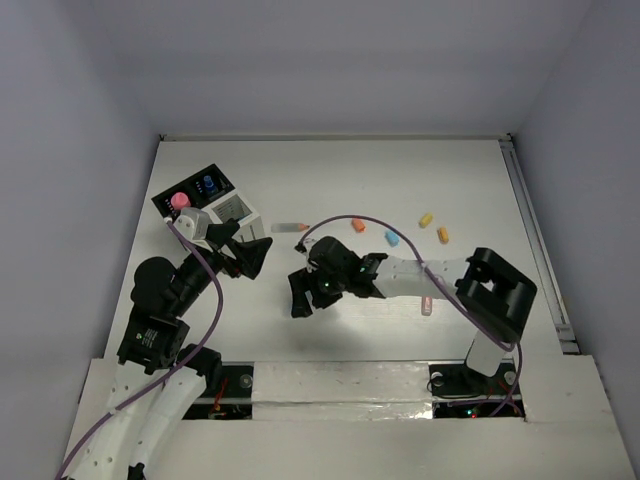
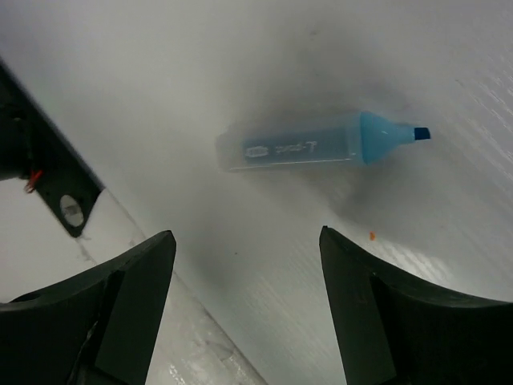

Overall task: Sort the stationery into containers
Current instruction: Pick up the pen from the center of the board, then close the pen cap on the pen.

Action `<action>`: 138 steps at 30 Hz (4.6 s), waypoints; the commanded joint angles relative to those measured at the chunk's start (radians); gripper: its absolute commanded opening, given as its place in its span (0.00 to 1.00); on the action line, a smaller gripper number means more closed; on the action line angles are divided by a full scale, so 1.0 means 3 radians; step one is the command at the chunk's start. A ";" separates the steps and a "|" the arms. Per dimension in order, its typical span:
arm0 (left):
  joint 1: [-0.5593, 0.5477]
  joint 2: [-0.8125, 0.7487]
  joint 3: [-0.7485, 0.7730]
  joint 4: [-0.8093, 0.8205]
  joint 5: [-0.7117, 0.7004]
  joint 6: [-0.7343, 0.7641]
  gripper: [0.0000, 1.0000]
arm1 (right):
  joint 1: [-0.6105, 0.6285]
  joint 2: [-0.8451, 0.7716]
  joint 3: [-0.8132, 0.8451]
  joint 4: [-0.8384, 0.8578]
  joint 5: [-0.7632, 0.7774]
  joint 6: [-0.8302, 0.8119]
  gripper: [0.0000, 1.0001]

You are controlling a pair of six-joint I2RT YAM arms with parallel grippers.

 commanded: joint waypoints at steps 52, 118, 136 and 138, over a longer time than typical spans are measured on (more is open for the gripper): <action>0.0016 -0.0108 0.0046 0.0107 -0.0151 -0.0078 0.83 | 0.0302 0.0550 0.1156 -0.0679 0.2358 -0.0110 0.10; -0.0817 0.0797 -0.0808 0.1339 -0.0775 -0.0942 0.00 | -0.0261 -0.0995 0.0332 0.1178 0.0698 0.0166 0.33; -0.1052 0.1104 -0.1151 0.2223 -0.0381 -0.0717 0.00 | -0.1703 -0.1865 -0.0701 -0.0335 0.0825 -0.0172 0.23; -0.1083 0.1140 -0.1151 0.2295 -0.0381 -0.0686 0.00 | -0.1703 -0.1596 -0.0650 -0.0442 0.0626 -0.0167 0.22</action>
